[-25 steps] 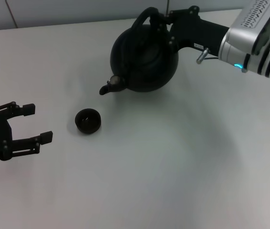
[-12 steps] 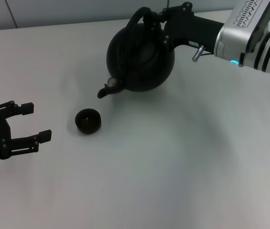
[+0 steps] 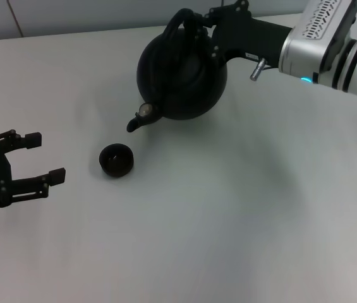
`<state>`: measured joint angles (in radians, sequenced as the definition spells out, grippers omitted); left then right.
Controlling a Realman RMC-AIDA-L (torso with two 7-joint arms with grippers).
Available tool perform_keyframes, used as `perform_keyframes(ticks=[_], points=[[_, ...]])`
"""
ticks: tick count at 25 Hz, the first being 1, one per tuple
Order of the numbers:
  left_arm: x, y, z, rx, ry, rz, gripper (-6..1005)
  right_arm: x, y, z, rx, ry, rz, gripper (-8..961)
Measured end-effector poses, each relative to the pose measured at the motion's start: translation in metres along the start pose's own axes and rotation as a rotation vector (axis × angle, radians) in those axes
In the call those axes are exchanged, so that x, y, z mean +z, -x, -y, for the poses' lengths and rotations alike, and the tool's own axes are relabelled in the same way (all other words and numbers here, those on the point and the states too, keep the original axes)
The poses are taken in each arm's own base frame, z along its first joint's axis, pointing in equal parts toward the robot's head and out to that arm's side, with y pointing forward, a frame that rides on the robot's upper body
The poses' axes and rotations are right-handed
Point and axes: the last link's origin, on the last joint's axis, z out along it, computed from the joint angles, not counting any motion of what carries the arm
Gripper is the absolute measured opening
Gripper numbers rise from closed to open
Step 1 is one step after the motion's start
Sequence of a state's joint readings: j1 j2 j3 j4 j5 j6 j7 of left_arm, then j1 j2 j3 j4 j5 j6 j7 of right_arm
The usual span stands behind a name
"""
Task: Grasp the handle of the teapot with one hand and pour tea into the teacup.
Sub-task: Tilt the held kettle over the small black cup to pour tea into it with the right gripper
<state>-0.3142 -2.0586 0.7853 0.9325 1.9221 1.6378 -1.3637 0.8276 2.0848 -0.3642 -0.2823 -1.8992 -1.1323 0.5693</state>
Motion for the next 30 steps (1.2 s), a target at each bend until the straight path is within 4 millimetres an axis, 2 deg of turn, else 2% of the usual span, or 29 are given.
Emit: perform_keyframes(ticks=[30], points=[[0.000, -0.001, 0.000, 0.004, -0.001, -0.002, 859, 0.018, 0.018, 0.005, -0.140, 0.071, -0.014, 80]])
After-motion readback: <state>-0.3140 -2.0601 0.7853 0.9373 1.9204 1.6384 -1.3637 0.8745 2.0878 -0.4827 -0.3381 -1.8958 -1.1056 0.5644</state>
